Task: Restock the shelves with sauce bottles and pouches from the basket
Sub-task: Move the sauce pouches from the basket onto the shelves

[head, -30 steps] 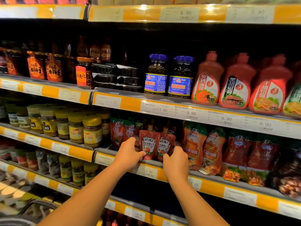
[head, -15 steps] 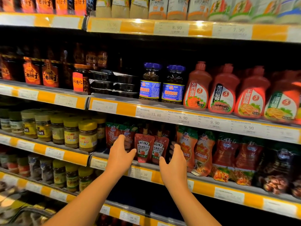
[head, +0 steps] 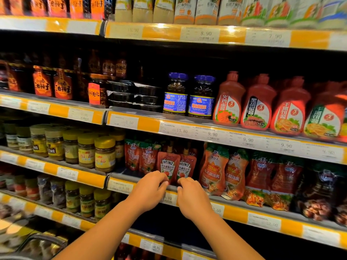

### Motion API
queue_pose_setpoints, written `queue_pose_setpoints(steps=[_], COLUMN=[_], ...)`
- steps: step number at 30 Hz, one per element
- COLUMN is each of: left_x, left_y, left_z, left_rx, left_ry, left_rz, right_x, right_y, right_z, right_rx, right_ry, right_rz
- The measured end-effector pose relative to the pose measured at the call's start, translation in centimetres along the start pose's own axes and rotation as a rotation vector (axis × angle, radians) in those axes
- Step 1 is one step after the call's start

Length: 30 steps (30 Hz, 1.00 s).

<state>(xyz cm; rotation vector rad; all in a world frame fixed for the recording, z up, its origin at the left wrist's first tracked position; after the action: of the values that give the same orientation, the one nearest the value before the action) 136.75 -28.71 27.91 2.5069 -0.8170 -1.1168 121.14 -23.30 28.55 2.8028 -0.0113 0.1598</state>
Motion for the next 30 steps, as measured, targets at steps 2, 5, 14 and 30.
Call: queue_pose_setpoints(steps=[2, 5, 14, 30], left_x=[0.0, 0.1, 0.4, 1.2], left_y=[0.5, 1.1, 3.3, 6.5], left_z=[0.0, 0.2, 1.1, 1.8], left_rx=[0.026, 0.070, 0.151, 0.212], left_ry=[0.032, 0.067, 0.156, 0.164], left_rz=[0.005, 0.013, -0.021, -0.035], right_x=[0.0, 0.3, 0.1, -0.5], right_y=[0.4, 0.9, 3.3, 6.2], right_z=[0.1, 0.0, -0.6, 0.2], right_rx=[0.016, 0.040, 0.149, 0.195], right_ry=[-0.015, -0.011, -0.015, -0.005], right_rz=[-0.010, -0.024, 0.007, 0.071])
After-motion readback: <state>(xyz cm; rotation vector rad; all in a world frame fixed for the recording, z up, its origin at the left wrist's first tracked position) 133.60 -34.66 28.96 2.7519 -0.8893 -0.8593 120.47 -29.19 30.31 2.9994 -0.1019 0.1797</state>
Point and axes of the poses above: each hand's wrist, its own y-axis towards the middle knuckle, its own z-axis out of the palm, x = y × z, the point moved 4 cm from there along y, towards the middle knuckle, and after that the axes turned 13 degrees about -y, right-handed, at the moved point
